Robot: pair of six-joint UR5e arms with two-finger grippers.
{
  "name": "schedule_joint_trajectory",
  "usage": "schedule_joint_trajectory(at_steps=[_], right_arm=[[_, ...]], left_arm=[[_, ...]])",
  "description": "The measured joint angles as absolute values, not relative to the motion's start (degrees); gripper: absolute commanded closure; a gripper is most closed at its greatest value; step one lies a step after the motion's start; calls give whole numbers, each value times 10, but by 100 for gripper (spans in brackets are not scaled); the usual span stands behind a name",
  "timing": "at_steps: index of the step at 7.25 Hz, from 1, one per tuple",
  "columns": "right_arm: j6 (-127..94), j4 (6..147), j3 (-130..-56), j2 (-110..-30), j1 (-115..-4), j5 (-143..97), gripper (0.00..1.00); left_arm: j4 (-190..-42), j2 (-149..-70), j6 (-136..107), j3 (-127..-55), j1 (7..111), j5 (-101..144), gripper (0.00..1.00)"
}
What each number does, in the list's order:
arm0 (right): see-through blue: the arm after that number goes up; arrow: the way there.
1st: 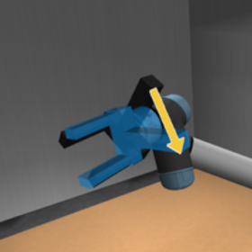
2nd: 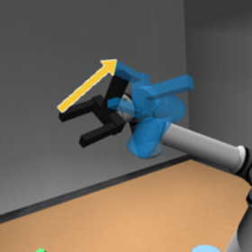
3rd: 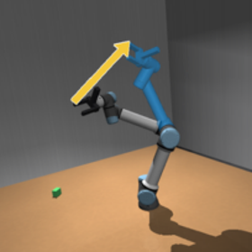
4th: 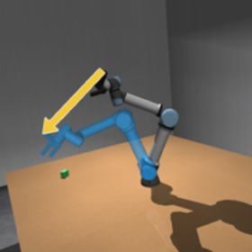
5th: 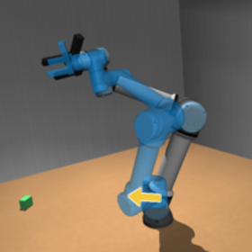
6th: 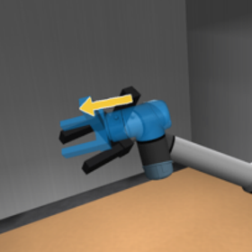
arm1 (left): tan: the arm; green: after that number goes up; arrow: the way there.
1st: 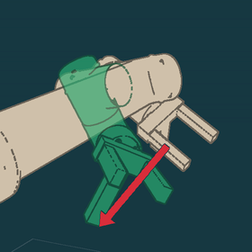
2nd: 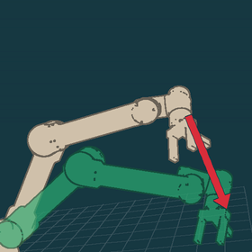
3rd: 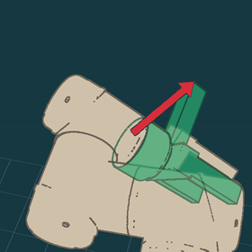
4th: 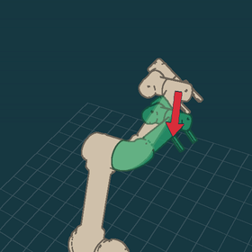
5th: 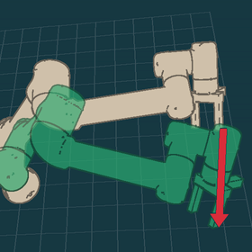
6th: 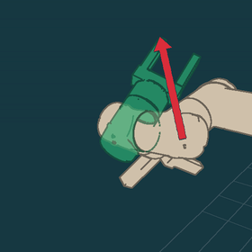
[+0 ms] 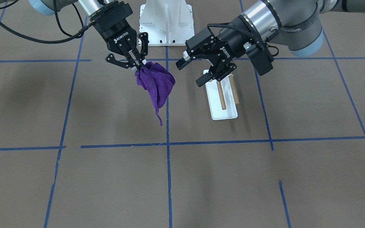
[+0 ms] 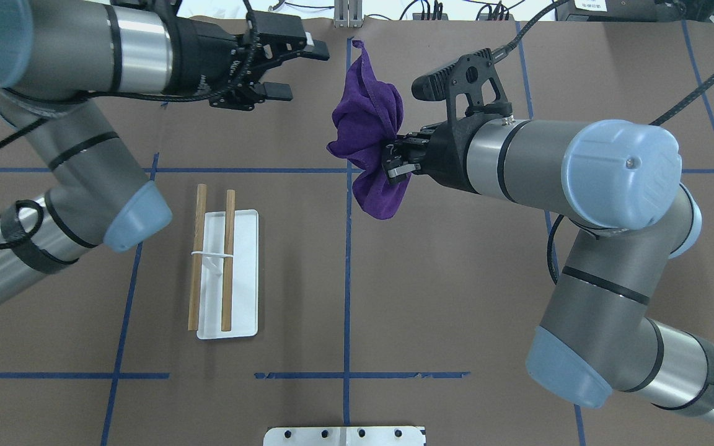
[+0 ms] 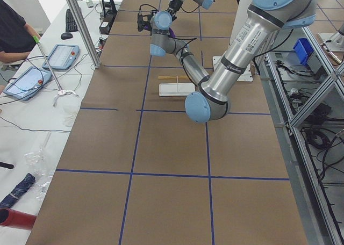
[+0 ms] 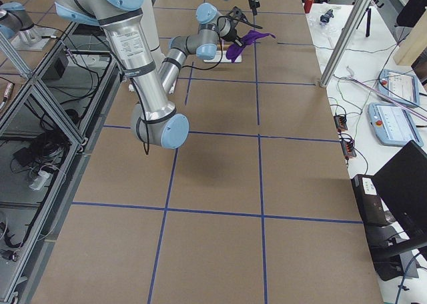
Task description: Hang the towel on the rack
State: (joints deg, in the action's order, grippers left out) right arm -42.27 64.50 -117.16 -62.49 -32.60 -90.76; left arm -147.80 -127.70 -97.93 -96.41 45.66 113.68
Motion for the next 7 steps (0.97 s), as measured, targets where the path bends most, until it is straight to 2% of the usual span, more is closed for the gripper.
schedule_joint_trajectory(at_steps=[4, 5, 6, 7], right_arm=[[-423, 645, -1183, -628, -323, -908, 100], [-423, 645, -1185, -628, -322, -909, 100], [-423, 645, -1185, -629, -322, -909, 100], [-423, 646, -1185, -629, -321, -908, 100]], left_arm=[[-1485, -1328, -977, -898, 437, 1106, 1], [-1485, -1334, -976, -889, 437, 1106, 6], [-1485, -1337, -975, -885, 436, 1106, 20], [-1485, -1339, -975, -885, 434, 1106, 39]])
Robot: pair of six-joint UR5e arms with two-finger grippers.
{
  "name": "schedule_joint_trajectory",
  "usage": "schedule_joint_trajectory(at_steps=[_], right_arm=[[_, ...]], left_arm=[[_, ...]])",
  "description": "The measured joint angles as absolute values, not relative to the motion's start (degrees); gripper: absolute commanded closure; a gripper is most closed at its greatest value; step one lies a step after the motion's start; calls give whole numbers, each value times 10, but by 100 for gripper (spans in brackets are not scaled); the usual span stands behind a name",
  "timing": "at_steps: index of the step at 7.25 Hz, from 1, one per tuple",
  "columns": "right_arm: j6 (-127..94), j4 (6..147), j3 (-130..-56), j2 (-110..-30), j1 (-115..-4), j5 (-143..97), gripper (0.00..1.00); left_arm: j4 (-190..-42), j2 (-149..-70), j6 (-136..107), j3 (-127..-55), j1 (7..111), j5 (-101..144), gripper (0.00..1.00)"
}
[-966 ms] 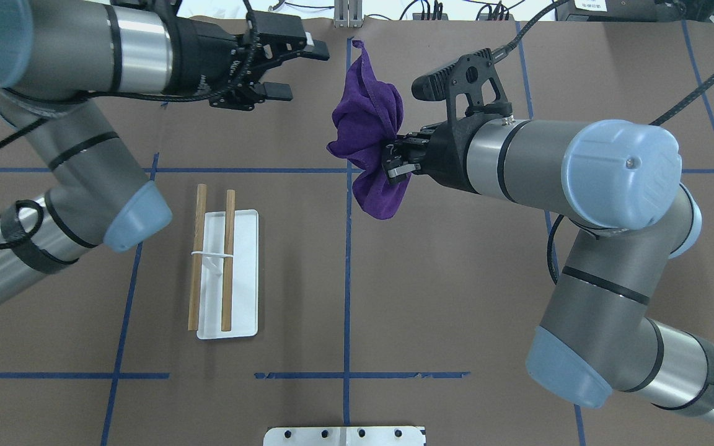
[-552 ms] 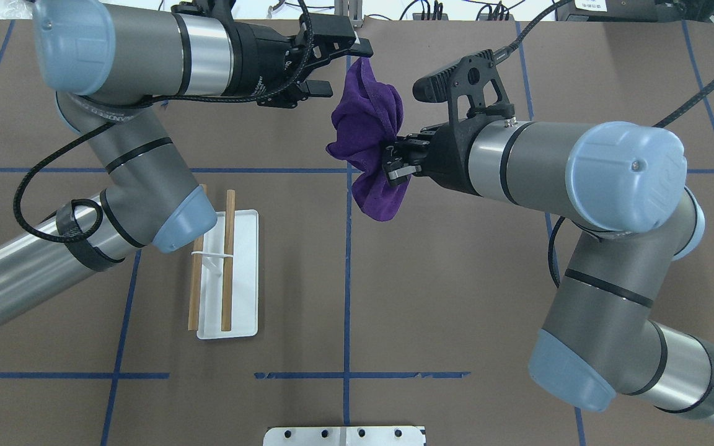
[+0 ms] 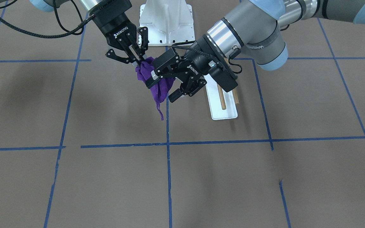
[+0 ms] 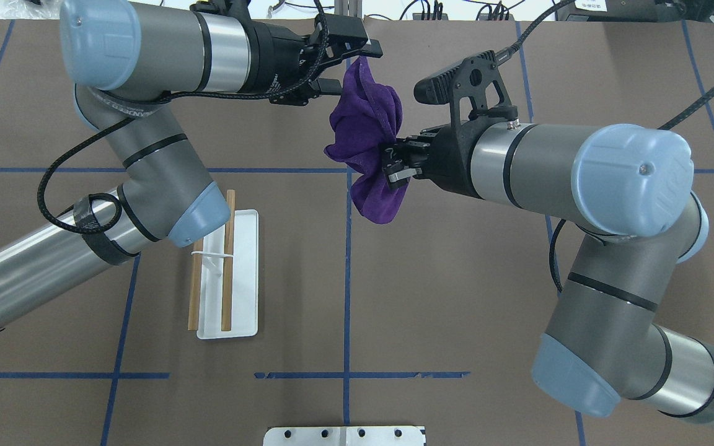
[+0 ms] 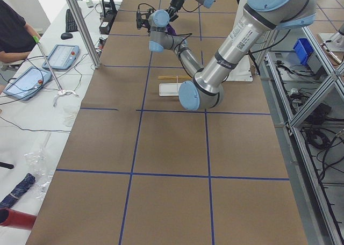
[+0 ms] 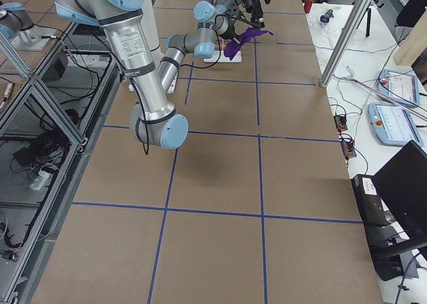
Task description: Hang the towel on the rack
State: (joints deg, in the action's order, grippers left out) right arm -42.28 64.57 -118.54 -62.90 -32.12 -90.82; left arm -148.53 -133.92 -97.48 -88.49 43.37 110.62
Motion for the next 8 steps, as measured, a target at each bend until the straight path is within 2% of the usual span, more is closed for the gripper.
schedule_joint_trajectory(at_steps=[1, 2, 3, 8], right_arm=[[-423, 646, -1186, -629, -321, -908, 100], [-423, 645, -1186, -629, -321, -908, 100], [-423, 645, -1187, -629, -321, -908, 100], [-423, 646, -1189, -631, -322, -911, 100]], left_arm=[[-1485, -1340, -975, -886, 429, 1106, 51], [-1485, -1339, -975, -887, 425, 1106, 79], [-1485, -1339, -974, -888, 420, 1107, 100], [-1486, -1333, -972, -899, 415, 1109, 100]])
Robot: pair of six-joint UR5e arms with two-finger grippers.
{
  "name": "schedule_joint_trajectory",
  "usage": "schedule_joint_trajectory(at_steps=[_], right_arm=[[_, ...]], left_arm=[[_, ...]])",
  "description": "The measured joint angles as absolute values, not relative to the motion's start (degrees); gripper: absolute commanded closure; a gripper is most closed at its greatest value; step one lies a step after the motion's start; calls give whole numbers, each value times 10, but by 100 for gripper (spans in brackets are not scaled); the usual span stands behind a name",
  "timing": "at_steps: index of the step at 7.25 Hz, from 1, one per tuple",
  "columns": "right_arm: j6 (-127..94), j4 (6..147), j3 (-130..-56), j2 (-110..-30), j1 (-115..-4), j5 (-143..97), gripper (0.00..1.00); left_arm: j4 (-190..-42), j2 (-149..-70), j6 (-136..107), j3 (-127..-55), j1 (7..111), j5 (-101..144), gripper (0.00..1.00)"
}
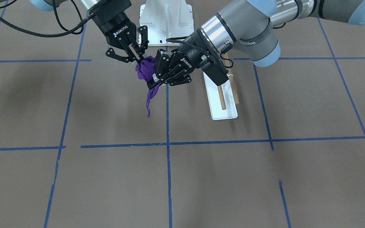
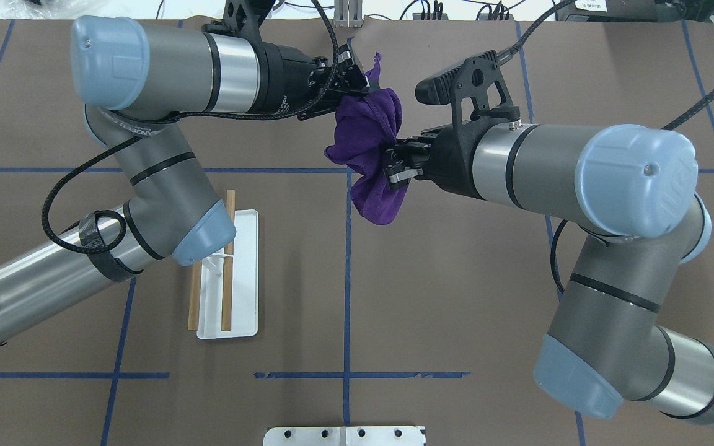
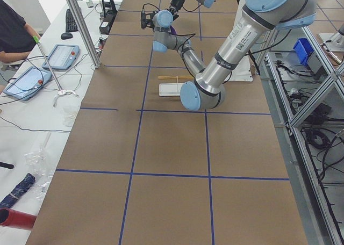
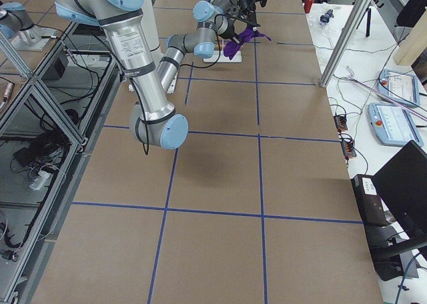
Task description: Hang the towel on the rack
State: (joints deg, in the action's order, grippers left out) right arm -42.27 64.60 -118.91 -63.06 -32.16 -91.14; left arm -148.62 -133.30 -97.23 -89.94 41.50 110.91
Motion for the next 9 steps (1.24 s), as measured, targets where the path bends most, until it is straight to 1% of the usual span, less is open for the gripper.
schedule_joint_trajectory(at_steps=[1, 8, 9], right_arm=[[-423, 646, -1189, -631, -322, -912, 1], [-429, 653, -1201, -636, -319, -919, 0], [-427, 676, -1216, -640, -326, -933, 0]], left_arm=[[-1486, -1333, -972, -900, 415, 1109, 100], [-1486, -1332, -961, -901, 416, 1109, 100], [-1485, -1333, -961, -903, 416, 1109, 100]])
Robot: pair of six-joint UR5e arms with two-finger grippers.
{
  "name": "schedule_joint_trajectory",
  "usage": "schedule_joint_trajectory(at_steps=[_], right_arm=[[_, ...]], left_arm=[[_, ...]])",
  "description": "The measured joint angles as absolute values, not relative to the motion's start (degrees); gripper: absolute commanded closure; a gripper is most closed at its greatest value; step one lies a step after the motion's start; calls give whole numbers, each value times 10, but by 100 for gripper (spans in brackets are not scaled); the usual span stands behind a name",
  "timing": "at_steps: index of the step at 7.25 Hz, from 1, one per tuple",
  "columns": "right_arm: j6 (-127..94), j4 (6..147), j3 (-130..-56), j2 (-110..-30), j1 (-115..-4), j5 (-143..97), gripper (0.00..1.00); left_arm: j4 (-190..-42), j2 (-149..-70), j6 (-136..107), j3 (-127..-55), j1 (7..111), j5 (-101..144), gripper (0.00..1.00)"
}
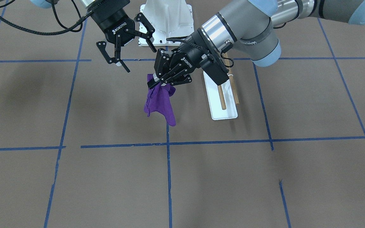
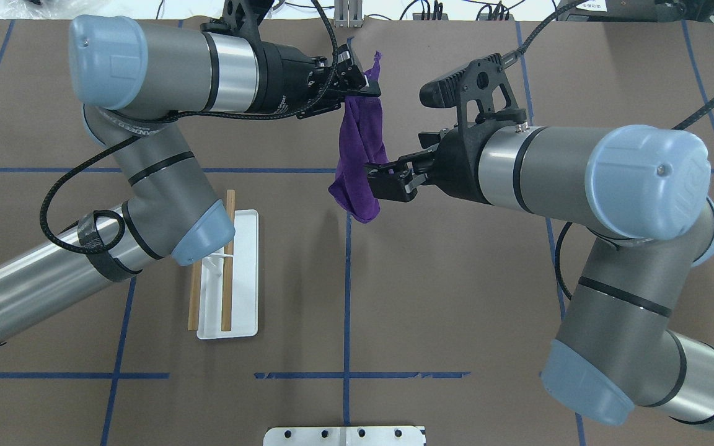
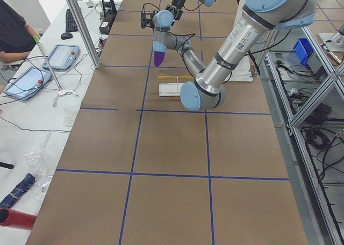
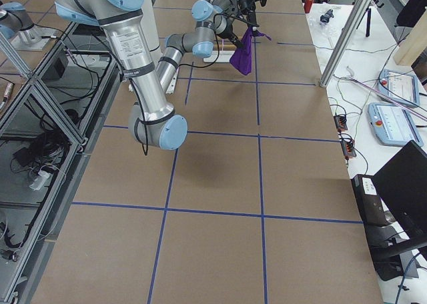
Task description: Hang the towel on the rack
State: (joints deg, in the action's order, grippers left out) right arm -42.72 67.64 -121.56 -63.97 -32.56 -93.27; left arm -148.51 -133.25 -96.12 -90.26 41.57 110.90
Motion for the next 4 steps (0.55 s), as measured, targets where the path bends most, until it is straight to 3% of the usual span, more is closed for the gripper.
schedule_joint_trajectory(at_steps=[4], right_arm=[[-422, 781, -1374, -788, -363, -1008, 0]], left_arm=[[-1476, -1334, -976, -920, 414, 1097, 100]])
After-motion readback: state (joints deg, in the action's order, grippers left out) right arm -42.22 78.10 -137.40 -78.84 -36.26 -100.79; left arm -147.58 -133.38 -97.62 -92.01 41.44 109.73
